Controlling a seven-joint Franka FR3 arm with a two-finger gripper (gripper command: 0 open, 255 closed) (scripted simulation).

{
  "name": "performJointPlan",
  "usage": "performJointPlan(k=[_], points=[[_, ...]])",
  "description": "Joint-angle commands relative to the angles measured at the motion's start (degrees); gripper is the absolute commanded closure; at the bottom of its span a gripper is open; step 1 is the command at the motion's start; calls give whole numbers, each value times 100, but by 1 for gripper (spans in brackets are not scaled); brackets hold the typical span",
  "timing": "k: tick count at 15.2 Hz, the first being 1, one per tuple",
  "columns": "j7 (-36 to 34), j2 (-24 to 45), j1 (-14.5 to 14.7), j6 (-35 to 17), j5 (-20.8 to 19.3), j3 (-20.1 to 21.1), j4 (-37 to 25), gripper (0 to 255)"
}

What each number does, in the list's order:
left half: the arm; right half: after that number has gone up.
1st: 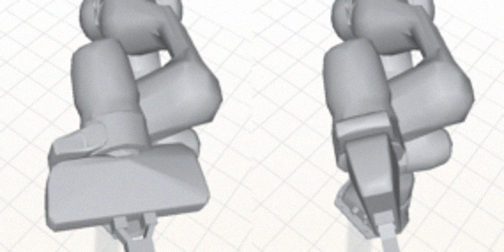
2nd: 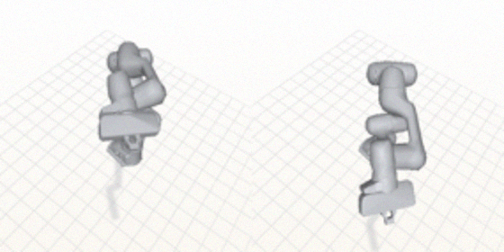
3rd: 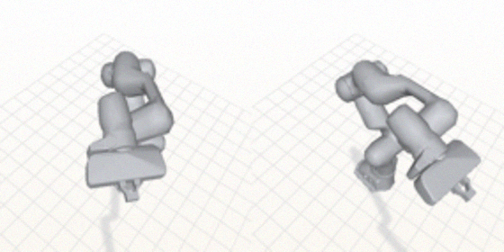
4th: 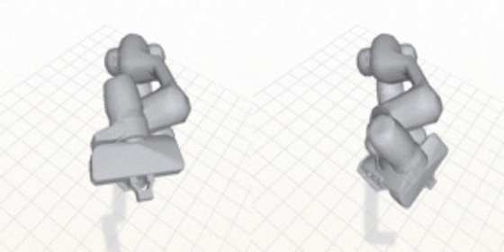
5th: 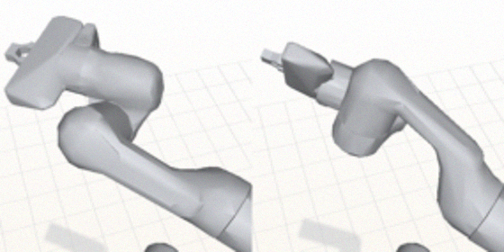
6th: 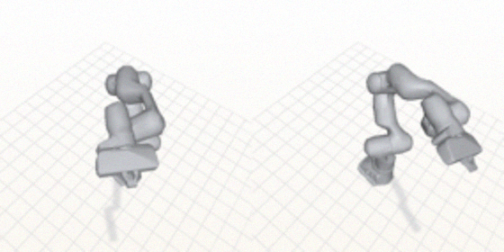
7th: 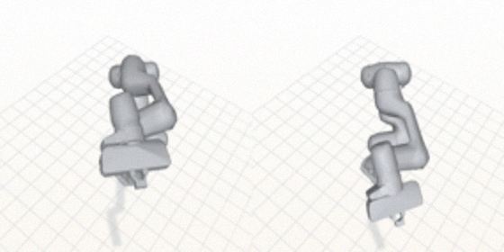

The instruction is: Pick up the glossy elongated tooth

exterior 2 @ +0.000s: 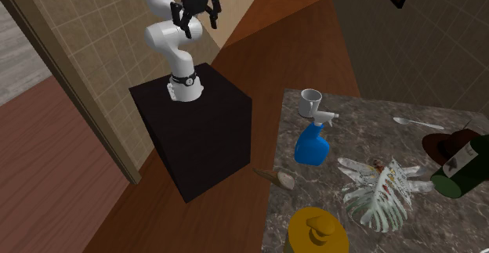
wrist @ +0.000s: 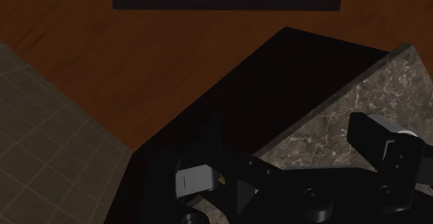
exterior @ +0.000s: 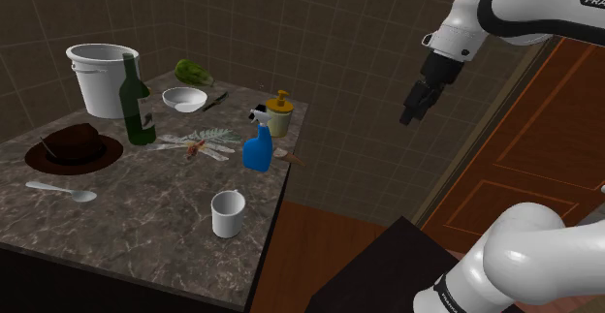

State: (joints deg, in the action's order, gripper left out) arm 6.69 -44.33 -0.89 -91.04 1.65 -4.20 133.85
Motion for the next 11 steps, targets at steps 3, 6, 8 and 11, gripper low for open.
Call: performJointPlan(k=[3, 6, 8, 11], points=[[153, 240, 35, -409, -3, -77, 145, 0], [386, 660, 95, -1017, 10, -193, 299, 0], [548, 979, 141, -1415, 35, -268, 357, 0], [802, 1507, 219, -1992, 101, -380, 378, 0]])
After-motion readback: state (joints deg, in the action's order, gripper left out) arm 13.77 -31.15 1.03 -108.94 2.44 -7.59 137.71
